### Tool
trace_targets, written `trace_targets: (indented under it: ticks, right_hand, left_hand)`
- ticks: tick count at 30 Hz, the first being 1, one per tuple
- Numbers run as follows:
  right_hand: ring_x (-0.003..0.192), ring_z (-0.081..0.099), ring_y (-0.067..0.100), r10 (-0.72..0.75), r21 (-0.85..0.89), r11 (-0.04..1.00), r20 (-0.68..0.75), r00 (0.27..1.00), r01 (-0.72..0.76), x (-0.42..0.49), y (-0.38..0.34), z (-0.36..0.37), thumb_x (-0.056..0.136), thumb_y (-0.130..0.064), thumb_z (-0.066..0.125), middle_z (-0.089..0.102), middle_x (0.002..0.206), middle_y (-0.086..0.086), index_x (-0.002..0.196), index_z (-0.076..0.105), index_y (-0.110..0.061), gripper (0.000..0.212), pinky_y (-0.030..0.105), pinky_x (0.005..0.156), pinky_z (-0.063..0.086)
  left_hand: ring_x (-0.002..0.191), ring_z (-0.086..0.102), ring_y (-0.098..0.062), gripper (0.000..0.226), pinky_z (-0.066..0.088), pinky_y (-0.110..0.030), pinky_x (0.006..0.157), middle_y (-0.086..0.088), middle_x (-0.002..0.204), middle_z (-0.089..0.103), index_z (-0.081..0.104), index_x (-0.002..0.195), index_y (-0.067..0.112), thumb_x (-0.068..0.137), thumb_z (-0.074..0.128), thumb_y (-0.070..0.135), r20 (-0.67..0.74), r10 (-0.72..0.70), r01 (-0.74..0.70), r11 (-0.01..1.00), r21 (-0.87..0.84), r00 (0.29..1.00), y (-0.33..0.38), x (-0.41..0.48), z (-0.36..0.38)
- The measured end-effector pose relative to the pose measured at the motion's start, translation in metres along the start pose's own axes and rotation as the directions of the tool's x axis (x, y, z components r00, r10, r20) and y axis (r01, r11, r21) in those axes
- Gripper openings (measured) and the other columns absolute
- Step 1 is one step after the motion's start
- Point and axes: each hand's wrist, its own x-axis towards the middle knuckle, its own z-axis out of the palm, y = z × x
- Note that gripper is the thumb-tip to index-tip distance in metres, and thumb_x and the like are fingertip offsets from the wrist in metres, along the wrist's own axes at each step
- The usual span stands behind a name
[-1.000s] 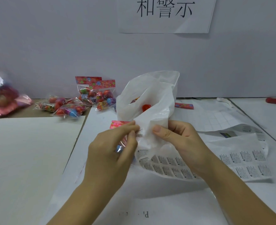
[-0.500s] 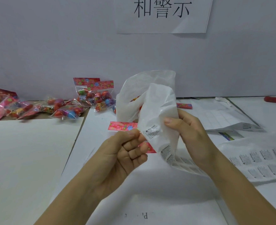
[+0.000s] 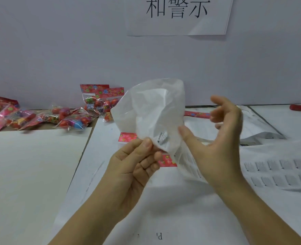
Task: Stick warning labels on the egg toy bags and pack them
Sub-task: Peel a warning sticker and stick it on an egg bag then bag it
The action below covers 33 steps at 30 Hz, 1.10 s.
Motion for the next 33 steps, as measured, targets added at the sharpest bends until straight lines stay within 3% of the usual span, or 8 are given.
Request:
trace_targets:
  ticks: [2, 4, 7, 11, 17, 24, 30, 33]
  right_hand:
    - [0.081, 0.05, 0.009, -0.19, -0.008, 0.982, -0.062, 0.98, 0.19, -0.012, -0.008, 0.003, 0.081, -0.022, 0.069, 0.05, 0.091, -0.012, 0.103, 0.049, -0.029, 0.03, 0.011, 0.078, 0.039]
    - [0.065, 0.054, 0.007, -0.248, 0.061, 0.968, 0.046, 0.968, 0.245, -0.024, -0.018, 0.005, 0.084, -0.027, 0.06, 0.055, 0.07, -0.01, 0.083, 0.054, -0.025, 0.006, 0.02, 0.064, 0.047]
    - [0.057, 0.052, 0.009, -0.194, 0.024, 0.981, 0.191, 0.962, 0.193, -0.033, -0.024, 0.007, 0.087, -0.035, 0.054, 0.051, 0.059, -0.012, 0.068, 0.051, -0.02, 0.024, 0.033, 0.053, 0.047]
    - [0.061, 0.045, 0.008, -0.143, -0.171, 0.967, 0.255, 0.956, 0.19, -0.027, -0.024, 0.007, 0.087, -0.047, 0.045, 0.045, 0.064, -0.017, 0.074, 0.042, -0.025, 0.025, 0.029, 0.056, 0.043]
    - [0.057, 0.053, 0.02, -0.246, -0.366, 0.861, 0.307, 0.919, 0.353, -0.021, -0.021, 0.005, 0.09, -0.042, 0.041, 0.054, 0.064, -0.006, 0.074, 0.054, -0.015, 0.033, 0.029, 0.048, 0.037]
    - [0.049, 0.048, 0.024, -0.369, -0.4, 0.779, 0.33, 0.869, 0.483, -0.016, -0.013, 0.001, 0.089, -0.028, 0.042, 0.051, 0.056, 0.0, 0.066, 0.054, -0.011, 0.031, 0.028, 0.048, 0.03]
    - [0.045, 0.042, 0.024, -0.515, -0.37, 0.735, 0.24, 0.823, 0.568, -0.013, -0.008, 0.003, 0.089, -0.016, 0.047, 0.046, 0.053, 0.004, 0.06, 0.055, -0.007, 0.031, 0.033, 0.043, 0.036]
    - [0.046, 0.035, 0.019, -0.552, -0.286, 0.767, 0.161, 0.818, 0.574, -0.011, -0.004, 0.001, 0.088, -0.011, 0.047, 0.04, 0.054, 0.001, 0.059, 0.052, -0.006, 0.03, 0.03, 0.044, 0.032]
  left_hand:
    - [0.056, 0.067, -0.013, 0.01, 0.057, -0.021, 0.058, -0.008, 0.065, 0.07, 0.078, 0.067, 0.015, 0.061, 0.073, 0.02, -0.065, 0.165, -0.159, 0.983, 0.088, 0.984, -0.002, -0.002, 0.003]
    - [0.054, 0.068, -0.014, 0.01, 0.055, -0.021, 0.055, -0.008, 0.06, 0.07, 0.077, 0.064, 0.015, 0.059, 0.072, 0.021, -0.073, 0.272, -0.261, 0.956, 0.133, 0.959, -0.003, -0.005, 0.007]
    - [0.058, 0.071, -0.017, 0.015, 0.056, -0.022, 0.056, -0.007, 0.062, 0.071, 0.076, 0.062, 0.013, 0.051, 0.082, 0.005, -0.055, 0.332, -0.319, 0.933, 0.165, 0.942, -0.006, -0.008, 0.008]
    - [0.066, 0.073, -0.019, 0.014, 0.057, -0.022, 0.061, -0.009, 0.069, 0.073, 0.076, 0.064, 0.012, 0.065, 0.077, -0.001, -0.006, 0.3, -0.296, 0.945, 0.142, 0.954, -0.008, -0.007, 0.005]
    - [0.074, 0.074, -0.021, 0.011, 0.057, -0.022, 0.064, -0.013, 0.079, 0.075, 0.078, 0.069, 0.012, 0.07, 0.069, 0.018, -0.015, 0.276, -0.266, 0.939, 0.217, 0.961, -0.008, -0.009, 0.006]
    - [0.075, 0.074, -0.018, 0.008, 0.056, -0.02, 0.064, -0.011, 0.078, 0.076, 0.079, 0.07, 0.014, 0.066, 0.075, 0.02, -0.031, 0.245, -0.232, 0.945, 0.229, 0.969, -0.009, -0.01, 0.008]
    - [0.083, 0.075, -0.023, 0.014, 0.058, -0.023, 0.069, -0.016, 0.087, 0.076, 0.08, 0.077, 0.012, 0.064, 0.082, 0.018, -0.023, 0.181, -0.174, 0.966, 0.189, 0.983, -0.009, -0.008, 0.006]
    - [0.086, 0.075, -0.025, 0.019, 0.058, -0.025, 0.071, -0.019, 0.092, 0.075, 0.079, 0.082, 0.007, 0.07, 0.073, 0.021, -0.049, 0.128, -0.124, 0.99, 0.072, 0.991, -0.009, -0.004, 0.002]
